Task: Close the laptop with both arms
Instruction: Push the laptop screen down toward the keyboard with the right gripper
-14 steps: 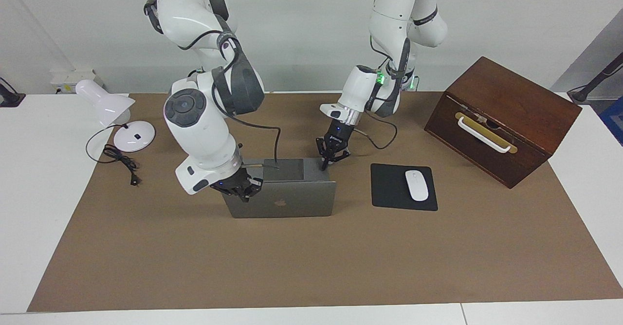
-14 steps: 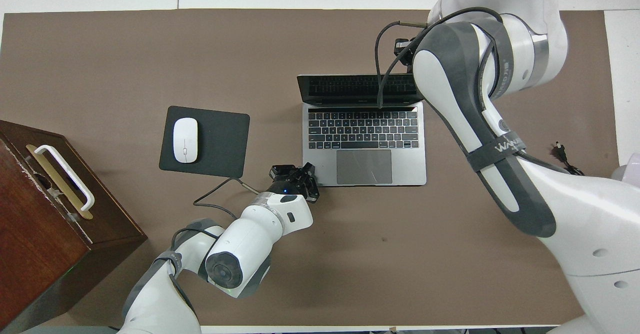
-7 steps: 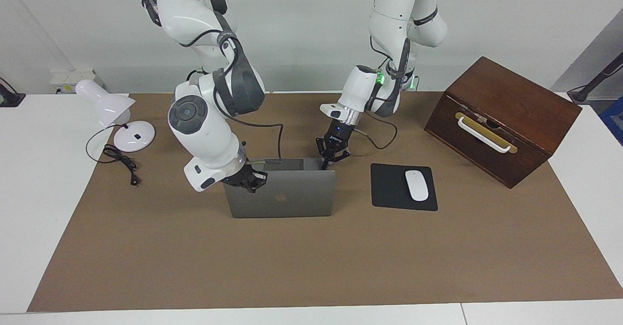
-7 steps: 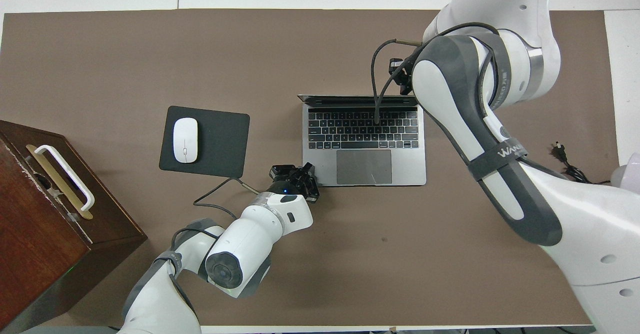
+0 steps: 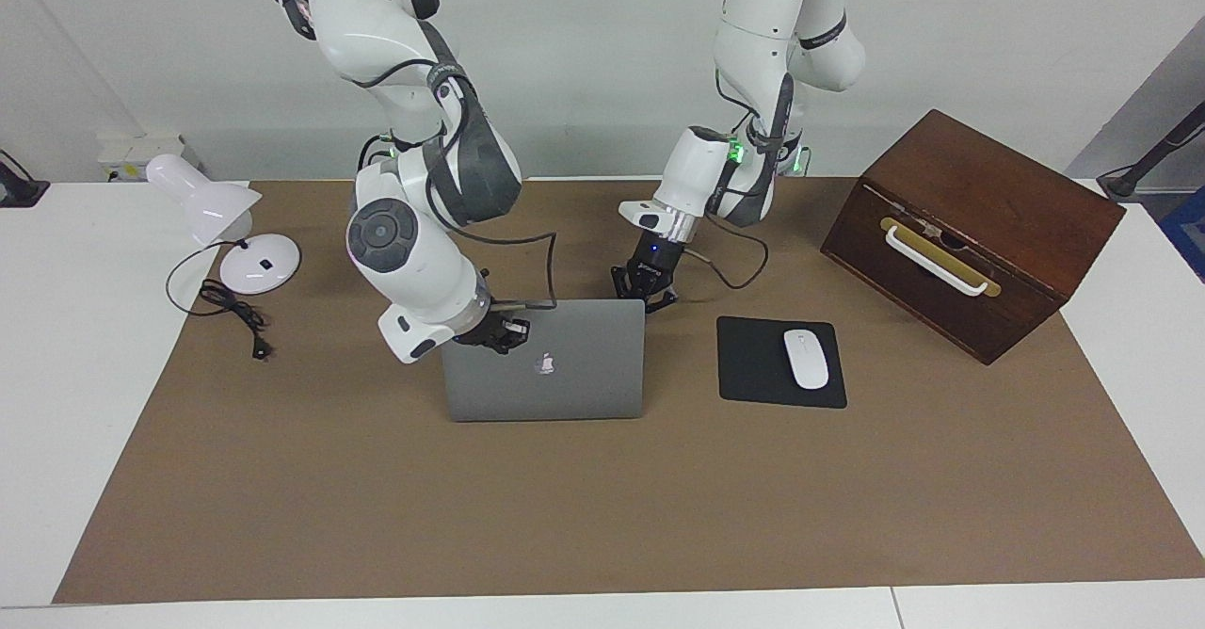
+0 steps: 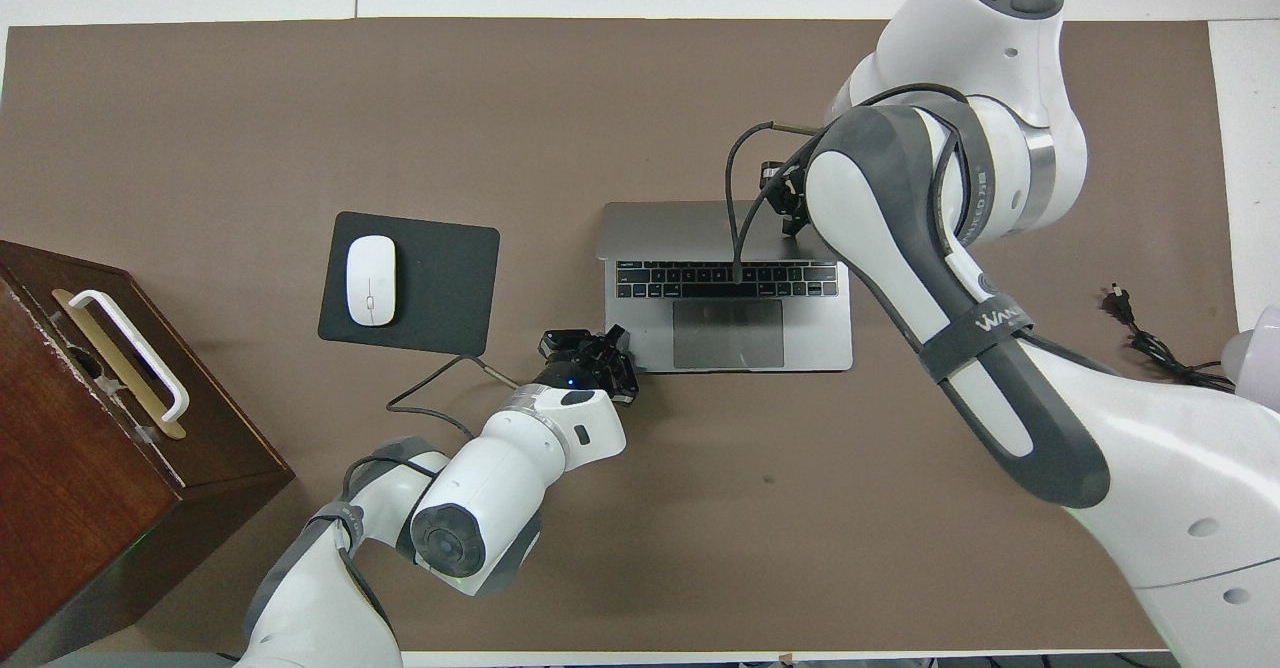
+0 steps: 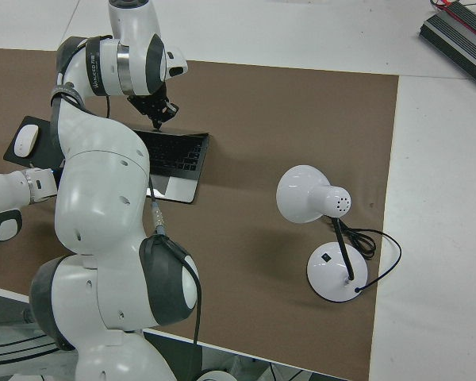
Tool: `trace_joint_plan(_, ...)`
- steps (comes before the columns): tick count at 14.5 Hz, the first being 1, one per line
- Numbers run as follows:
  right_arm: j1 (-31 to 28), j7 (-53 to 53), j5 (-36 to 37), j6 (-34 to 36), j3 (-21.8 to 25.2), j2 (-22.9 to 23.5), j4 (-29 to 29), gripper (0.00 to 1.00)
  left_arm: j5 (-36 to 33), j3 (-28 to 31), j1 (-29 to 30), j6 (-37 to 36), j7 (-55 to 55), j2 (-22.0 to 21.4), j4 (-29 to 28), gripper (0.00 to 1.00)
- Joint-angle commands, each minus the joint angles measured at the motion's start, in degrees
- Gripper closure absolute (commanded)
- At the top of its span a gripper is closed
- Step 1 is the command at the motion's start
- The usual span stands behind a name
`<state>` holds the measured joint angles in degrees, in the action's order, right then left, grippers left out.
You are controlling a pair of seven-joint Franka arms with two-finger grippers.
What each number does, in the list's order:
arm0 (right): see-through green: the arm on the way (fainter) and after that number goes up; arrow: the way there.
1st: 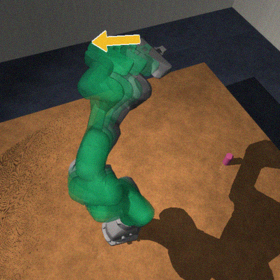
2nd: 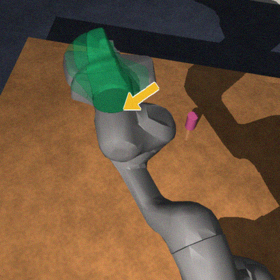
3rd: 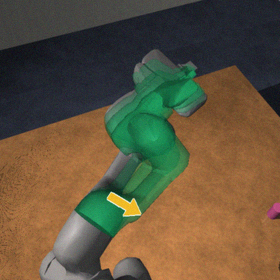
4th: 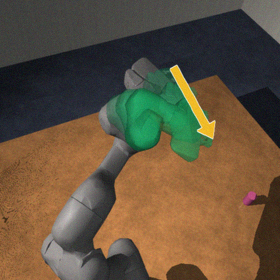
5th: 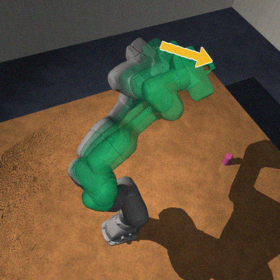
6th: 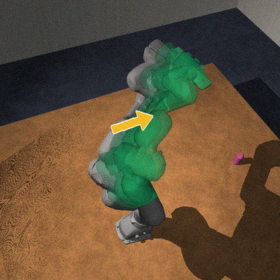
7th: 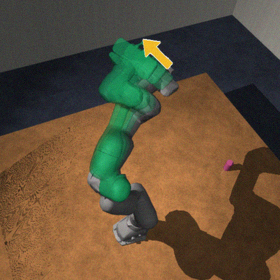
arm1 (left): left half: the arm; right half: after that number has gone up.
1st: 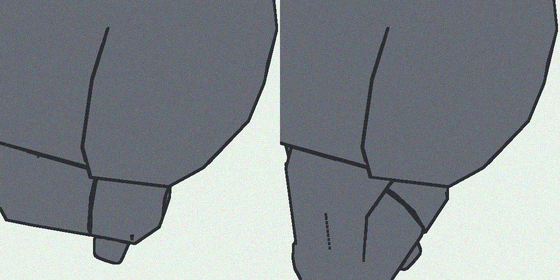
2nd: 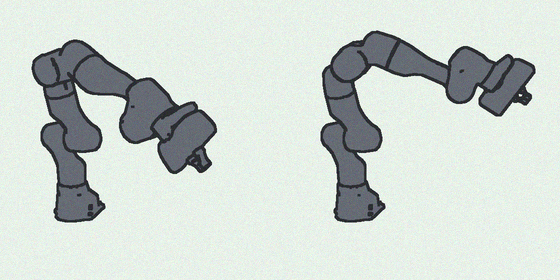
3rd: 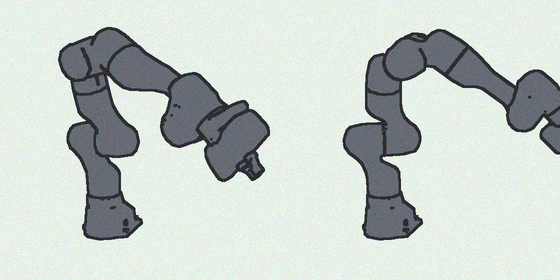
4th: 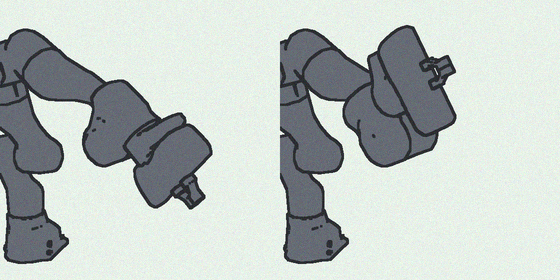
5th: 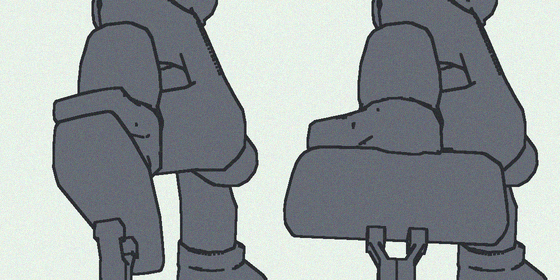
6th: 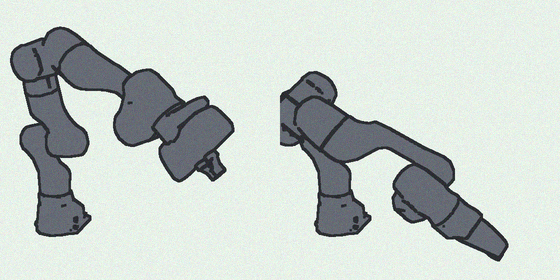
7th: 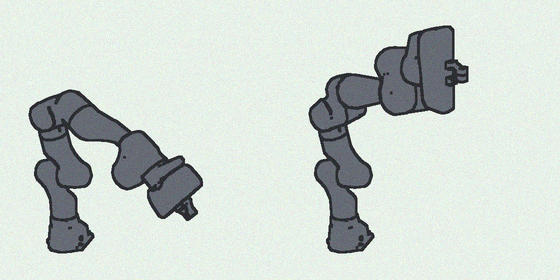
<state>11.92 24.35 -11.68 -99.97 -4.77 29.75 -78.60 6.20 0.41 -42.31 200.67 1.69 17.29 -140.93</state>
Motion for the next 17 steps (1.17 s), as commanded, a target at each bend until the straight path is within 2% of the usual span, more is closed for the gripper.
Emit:
trace_joint_plan(1,0.21,2.1,-2.2,-2.15,-0.41,-2.06,-4.71,1.0,-1.11,0.39,0.3,-0.19,0.5,3.19,-1.8,1.0)
trace_joint_plan(17,1.62,2.19,-4.14,-9.63,-0.5,-0.83,-9.9,1.0,-1.11,0.39,0.3,-0.28,0.5,3.19,-2.15,1.0)
